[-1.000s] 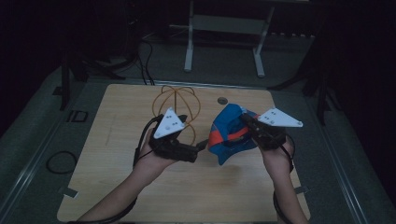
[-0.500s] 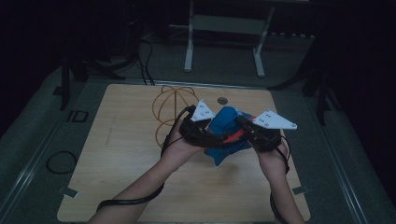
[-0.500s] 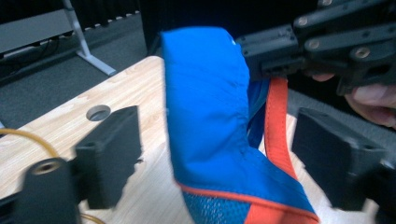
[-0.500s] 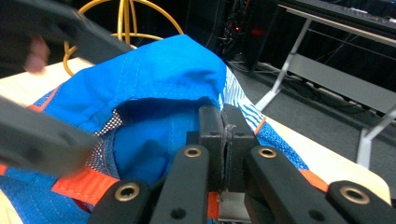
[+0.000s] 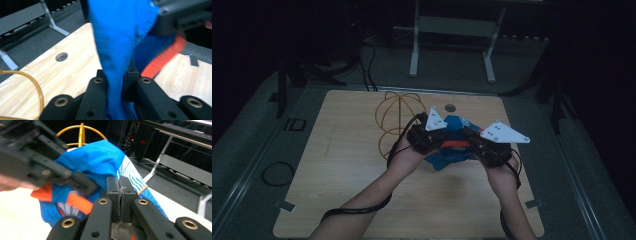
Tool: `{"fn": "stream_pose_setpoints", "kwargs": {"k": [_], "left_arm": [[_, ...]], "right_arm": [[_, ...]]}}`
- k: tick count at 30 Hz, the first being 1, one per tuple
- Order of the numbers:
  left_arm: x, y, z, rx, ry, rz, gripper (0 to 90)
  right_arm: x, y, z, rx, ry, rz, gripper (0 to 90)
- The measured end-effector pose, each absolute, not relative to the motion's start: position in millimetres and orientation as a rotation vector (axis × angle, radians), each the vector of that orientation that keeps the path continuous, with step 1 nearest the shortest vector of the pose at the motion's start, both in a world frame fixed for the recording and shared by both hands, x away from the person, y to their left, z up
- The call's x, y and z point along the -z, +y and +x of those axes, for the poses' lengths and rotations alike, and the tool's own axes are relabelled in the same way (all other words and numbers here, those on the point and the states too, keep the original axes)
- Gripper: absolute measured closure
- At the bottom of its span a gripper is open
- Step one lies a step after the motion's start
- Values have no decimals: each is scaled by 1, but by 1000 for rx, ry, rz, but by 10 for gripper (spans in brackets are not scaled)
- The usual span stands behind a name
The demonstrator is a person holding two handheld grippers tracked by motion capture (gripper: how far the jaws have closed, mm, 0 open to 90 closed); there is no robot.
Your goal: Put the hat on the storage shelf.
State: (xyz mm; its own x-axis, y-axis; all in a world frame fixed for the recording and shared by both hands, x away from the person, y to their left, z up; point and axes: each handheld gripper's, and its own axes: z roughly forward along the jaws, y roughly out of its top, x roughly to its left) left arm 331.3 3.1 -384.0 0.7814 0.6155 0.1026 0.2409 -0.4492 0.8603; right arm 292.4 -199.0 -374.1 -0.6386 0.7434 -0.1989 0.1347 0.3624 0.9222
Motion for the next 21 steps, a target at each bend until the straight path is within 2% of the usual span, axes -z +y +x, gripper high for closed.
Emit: {"fn": "stream_pose_setpoints", "kwargs": {"k": [7,13,17,21], "left_arm": [[383,-1,326,-580,552,2111,876],[385,-1,317,-681,443,2152,877],[384,4,313,-742,436,2132,877],[382,14,306,-786,366,2068,877]], "right_arm": [[384,-197,282,-1325,2009,791,878],[385,-214,272,-1414,2029,807,719],[377,-225,255,-1475,2033,781,604],[369,-235,243,-1474,1986,757,603]]}}
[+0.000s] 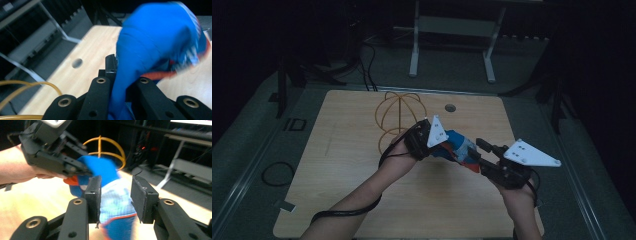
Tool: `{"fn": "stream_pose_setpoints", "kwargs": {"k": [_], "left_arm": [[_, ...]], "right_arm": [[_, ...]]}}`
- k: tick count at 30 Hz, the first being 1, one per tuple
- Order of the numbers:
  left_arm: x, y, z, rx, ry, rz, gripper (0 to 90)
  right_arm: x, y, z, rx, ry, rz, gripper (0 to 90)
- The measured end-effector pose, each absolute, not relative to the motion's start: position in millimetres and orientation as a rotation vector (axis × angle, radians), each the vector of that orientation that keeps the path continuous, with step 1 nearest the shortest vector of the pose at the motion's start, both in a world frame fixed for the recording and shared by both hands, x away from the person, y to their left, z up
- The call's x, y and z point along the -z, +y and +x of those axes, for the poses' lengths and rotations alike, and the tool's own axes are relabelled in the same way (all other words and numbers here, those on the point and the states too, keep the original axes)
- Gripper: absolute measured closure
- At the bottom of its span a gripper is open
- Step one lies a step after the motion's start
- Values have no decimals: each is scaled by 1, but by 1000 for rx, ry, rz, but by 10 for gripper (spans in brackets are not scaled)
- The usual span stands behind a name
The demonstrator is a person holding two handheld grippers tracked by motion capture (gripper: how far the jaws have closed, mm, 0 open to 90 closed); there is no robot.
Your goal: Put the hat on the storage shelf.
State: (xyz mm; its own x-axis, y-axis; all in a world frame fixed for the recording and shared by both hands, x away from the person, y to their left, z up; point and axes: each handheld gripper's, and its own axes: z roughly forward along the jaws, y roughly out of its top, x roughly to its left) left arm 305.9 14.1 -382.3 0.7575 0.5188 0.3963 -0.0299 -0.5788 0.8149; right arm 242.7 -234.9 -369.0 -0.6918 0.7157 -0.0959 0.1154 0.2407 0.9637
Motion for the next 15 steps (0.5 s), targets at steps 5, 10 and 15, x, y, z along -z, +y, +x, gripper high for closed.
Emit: {"fn": "stream_pose_setpoints", "kwargs": {"k": [5,10,15], "left_arm": [[378,34,297,-769,207,1938,876],[375,51,295,-737,127,1858,875],[378,67,297,-630,21,1769,874]], "right_arm": [[365,-250,237,-1468,1978,751,599],[367,-250,235,-1503,2026,724,585],[366,-242,230,-1552,2067,672,586]]}}
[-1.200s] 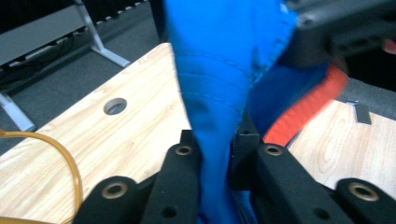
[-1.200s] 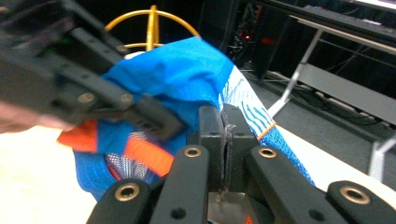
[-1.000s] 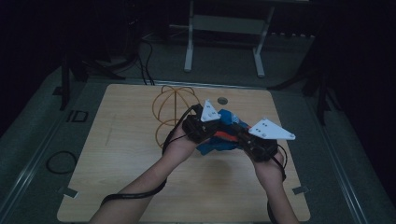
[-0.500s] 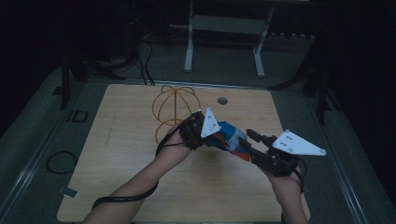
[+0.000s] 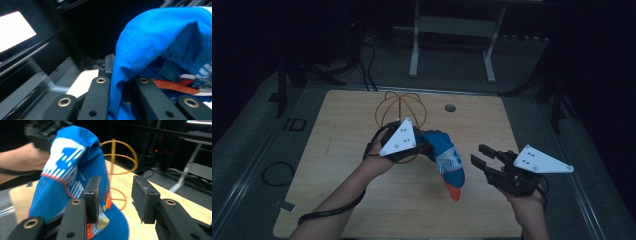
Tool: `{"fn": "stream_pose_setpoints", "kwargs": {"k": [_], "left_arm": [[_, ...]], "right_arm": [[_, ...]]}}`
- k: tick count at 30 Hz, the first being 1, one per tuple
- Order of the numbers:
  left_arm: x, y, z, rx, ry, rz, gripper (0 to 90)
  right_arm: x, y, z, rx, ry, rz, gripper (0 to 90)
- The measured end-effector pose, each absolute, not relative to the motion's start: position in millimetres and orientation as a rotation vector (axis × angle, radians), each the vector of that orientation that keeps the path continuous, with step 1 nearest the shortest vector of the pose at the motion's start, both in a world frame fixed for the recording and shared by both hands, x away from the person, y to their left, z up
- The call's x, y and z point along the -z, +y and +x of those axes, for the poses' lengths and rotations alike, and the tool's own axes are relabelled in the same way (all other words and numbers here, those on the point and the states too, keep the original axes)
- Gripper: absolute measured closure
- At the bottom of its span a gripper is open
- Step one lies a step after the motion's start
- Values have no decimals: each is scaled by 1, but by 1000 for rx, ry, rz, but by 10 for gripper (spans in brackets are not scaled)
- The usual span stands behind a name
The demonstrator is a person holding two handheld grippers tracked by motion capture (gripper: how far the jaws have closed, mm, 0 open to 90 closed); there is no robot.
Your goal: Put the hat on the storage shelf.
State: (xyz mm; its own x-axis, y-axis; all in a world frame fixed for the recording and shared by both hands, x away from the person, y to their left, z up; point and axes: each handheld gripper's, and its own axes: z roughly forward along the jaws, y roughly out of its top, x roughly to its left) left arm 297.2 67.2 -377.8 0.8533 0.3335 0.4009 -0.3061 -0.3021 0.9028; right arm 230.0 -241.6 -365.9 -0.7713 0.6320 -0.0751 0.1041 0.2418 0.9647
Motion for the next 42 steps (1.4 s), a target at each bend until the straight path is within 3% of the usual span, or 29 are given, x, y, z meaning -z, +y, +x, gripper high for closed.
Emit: {"fn": "stream_pose_setpoints", "kwargs": {"k": [8,16,22,25,27,37,42], "left_arm": [[388,86,306,-424,-150,1628,873],[392,92,310,-279,-180,1540,873],[392,87,309,-273,-199,1519,873],[391,85,309,-273,-207,1519,873],[391,84,309,-285,-208,1530,872],[392,94,306,-285,-174,1579,838],[392,105,303,-270,-112,1612,720]], "right_arm": [[367,-219,221,-1592,2152,536,580],[370,-200,224,-1622,2220,480,553],[367,-187,228,-1657,2264,423,541],[366,-184,228,-1610,2236,429,687],[365,-184,227,-1598,2223,428,884],[360,-195,227,-1586,2170,463,900],[356,-201,229,-1589,2145,489,900]]}}
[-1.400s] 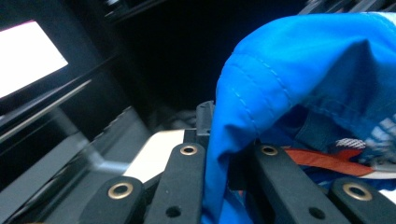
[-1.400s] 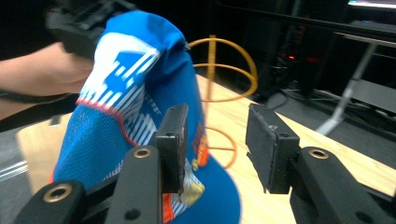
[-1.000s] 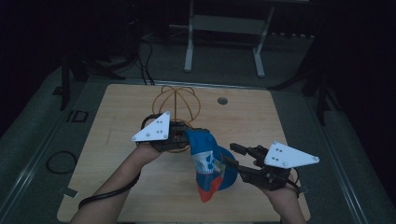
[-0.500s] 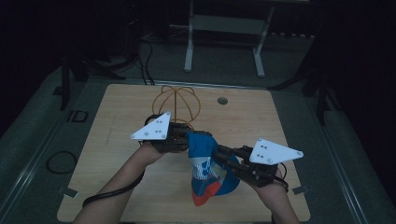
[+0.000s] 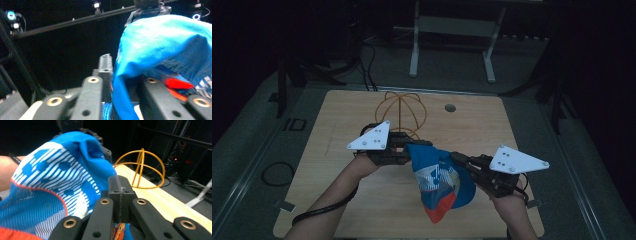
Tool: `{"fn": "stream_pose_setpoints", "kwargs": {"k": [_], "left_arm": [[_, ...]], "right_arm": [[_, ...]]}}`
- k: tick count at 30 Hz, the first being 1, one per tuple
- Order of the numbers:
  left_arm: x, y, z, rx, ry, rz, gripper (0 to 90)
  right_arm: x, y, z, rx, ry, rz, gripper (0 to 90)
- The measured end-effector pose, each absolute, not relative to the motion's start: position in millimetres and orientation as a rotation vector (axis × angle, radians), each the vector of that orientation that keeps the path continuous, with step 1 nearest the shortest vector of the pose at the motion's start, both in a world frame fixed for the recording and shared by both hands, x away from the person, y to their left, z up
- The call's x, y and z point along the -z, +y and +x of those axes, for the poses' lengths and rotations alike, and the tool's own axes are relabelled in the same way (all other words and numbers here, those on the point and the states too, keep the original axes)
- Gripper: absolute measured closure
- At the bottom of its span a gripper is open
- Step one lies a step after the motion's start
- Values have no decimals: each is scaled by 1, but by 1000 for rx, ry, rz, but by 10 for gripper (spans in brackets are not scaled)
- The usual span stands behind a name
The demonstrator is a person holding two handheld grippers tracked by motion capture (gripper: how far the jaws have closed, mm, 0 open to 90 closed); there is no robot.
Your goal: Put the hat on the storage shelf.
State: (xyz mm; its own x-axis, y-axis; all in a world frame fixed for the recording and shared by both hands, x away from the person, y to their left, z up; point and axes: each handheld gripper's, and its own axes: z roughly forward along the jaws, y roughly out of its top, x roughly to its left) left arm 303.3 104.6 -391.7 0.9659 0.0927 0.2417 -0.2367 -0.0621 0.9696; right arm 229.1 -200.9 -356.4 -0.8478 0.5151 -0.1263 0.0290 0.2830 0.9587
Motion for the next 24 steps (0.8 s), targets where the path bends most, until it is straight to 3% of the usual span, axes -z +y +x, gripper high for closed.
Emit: {"fn": "stream_pose_setpoints", "kwargs": {"k": [16,24], "left_arm": [[397,147,293,-414,23,1704,477],[422,173,283,-533,221,1735,147]], "right_arm": [[344,-226,243,-1558,2043,604,900],[333,-225,254,-1552,2003,625,900]]}}
